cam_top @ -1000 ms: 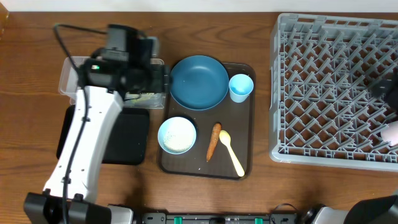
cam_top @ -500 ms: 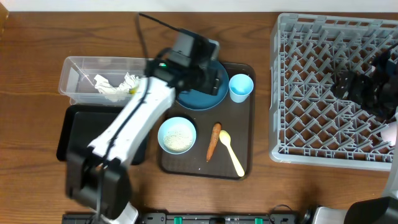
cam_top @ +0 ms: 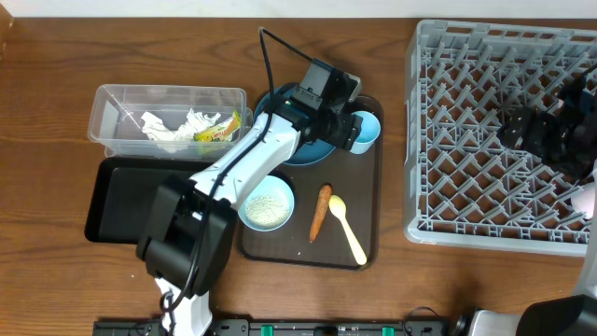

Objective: Sort waste into correct bins and load items into the dishwasher rack
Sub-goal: 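Reach the left gripper to the light-blue cup and grasp it, then lift the light-blue cup and hold it out toward the right gripper, then close the right gripper on the light-blue cup and open the left, then carry the light-blue cup right and place it in the rack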

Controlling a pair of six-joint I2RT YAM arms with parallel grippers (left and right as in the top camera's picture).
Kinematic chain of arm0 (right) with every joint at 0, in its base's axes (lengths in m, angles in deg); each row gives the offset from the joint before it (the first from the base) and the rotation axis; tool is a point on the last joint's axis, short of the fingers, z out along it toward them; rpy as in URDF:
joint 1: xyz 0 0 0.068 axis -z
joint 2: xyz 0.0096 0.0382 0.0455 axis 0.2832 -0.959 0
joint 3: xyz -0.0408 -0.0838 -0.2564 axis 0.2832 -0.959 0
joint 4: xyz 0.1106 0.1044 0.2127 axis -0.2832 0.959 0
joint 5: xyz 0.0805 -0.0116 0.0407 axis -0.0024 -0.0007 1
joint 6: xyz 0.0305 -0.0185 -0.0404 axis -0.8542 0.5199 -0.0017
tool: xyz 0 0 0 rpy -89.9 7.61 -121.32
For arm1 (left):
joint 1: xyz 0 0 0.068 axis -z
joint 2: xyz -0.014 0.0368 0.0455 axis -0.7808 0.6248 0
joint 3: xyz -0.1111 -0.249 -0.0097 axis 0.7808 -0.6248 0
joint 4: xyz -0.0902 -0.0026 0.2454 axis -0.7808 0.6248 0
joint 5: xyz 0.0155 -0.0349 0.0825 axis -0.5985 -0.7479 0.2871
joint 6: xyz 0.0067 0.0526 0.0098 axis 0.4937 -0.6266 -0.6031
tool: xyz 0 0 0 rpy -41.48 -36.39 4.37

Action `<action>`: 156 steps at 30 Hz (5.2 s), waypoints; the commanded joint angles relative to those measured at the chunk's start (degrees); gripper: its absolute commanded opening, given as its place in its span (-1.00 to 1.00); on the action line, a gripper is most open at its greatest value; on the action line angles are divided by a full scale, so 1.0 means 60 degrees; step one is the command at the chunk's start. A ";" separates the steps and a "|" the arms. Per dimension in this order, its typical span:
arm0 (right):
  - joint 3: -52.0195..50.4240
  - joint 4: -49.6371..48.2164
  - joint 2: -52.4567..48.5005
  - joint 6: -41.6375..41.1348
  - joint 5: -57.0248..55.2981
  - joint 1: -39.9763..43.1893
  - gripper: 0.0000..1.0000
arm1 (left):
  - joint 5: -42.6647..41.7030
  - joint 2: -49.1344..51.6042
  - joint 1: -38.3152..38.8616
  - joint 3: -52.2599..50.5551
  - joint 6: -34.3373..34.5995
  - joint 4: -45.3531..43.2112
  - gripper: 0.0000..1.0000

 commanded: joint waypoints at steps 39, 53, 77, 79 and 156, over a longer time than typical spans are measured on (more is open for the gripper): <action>-0.0036 0.0007 -0.0029 0.0164 -0.0033 -0.0076 0.98 | 0.0087 0.0630 0.0586 -0.0007 0.0135 0.0452 -0.63; -0.0036 0.0007 -0.0029 0.0164 -0.0040 -0.0076 0.98 | 0.0091 0.0044 0.0492 -0.0004 0.0131 0.0991 -0.88; -0.0036 -0.0197 -0.0087 0.5592 0.7548 -0.0495 0.98 | -1.0360 -0.2146 -0.3559 -0.0007 0.0444 0.1461 -0.88; -0.0036 -0.0025 -0.0131 0.6663 0.8561 -0.0874 0.98 | -1.0706 -0.2146 -0.3486 -0.0007 0.0452 0.1388 -0.87; 0.0131 -0.0856 -0.0153 0.2033 0.0299 -0.4834 -0.60 | -0.0080 -0.2393 -0.2914 -0.0007 0.0670 0.5144 0.17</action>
